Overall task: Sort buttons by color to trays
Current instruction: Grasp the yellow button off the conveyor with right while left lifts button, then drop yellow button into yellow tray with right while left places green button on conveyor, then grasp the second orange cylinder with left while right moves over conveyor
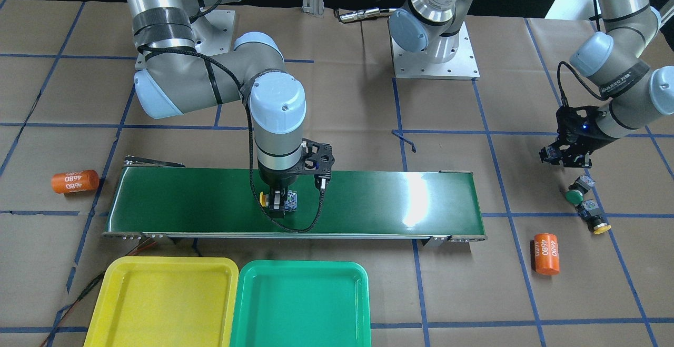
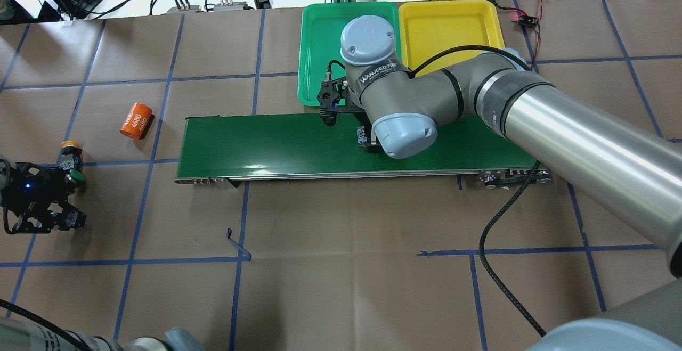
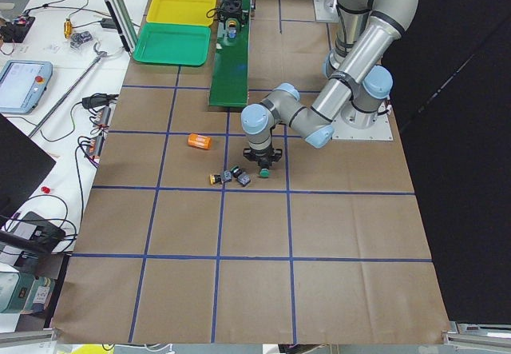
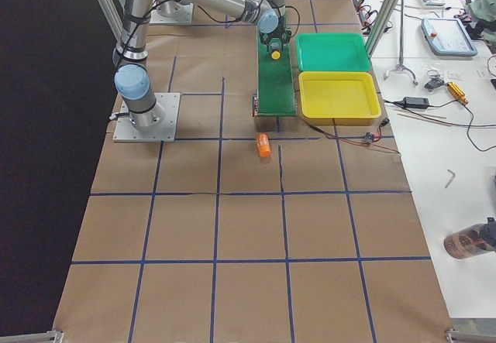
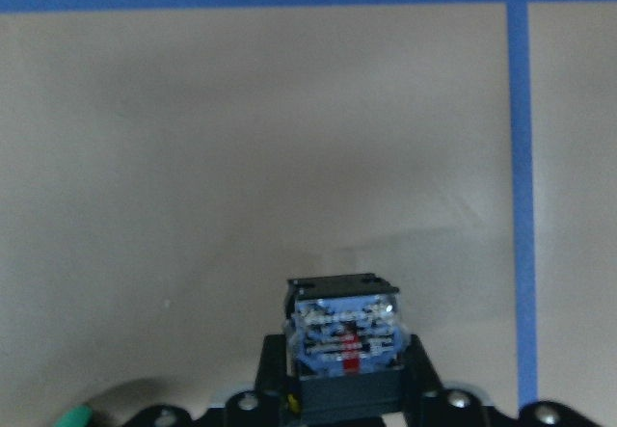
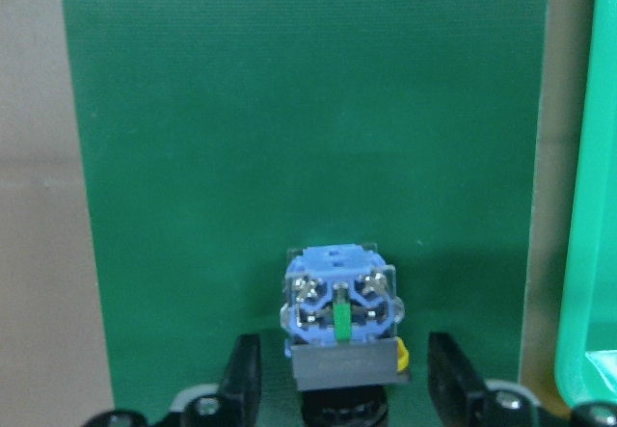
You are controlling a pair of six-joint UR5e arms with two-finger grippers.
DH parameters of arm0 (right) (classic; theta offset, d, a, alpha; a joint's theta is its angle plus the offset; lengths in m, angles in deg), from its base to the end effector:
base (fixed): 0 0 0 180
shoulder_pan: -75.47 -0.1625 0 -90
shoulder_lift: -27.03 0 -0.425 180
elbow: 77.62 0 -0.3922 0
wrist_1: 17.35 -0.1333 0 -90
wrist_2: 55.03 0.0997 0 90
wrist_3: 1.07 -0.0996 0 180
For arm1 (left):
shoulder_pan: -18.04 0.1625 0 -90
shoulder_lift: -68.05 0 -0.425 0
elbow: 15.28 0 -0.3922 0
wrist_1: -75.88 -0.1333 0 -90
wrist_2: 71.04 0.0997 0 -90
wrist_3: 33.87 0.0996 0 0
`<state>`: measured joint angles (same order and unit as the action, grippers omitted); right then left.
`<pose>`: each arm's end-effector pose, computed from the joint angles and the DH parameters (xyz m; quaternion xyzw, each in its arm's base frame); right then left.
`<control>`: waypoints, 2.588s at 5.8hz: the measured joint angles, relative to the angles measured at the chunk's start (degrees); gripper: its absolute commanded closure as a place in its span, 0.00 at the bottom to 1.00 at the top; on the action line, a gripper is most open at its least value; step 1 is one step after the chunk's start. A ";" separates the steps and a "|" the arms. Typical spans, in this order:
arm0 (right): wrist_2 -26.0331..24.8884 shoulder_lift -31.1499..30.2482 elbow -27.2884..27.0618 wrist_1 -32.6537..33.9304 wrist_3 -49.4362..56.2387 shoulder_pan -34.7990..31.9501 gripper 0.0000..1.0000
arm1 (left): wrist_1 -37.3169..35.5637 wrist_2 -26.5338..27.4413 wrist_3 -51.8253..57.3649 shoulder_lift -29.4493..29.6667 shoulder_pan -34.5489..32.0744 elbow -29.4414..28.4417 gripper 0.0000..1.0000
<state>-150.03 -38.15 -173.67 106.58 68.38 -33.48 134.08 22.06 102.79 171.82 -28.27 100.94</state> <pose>0.3192 -0.5458 0.2533 0.6954 -0.7168 0.0055 0.0508 0.2433 -0.4399 0.2106 -0.7244 -0.6851 -0.0268 0.0715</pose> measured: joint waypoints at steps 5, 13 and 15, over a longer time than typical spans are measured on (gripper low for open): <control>-2.83 -1.18 0.20 -0.68 6.78 6.56 0.90 | 17.18 -6.64 -31.21 -0.75 -24.74 -14.90 0.99; 5.84 10.69 8.88 11.39 33.54 21.17 0.00 | 8.91 -8.37 -39.37 3.89 -31.04 -15.23 0.17; 5.88 5.97 8.98 7.11 30.25 20.15 0.00 | 8.79 -8.23 -41.77 4.79 -25.16 -17.28 0.14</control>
<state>-144.15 -32.18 -164.69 113.69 98.63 -13.32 142.88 13.83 61.02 176.61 -53.43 83.66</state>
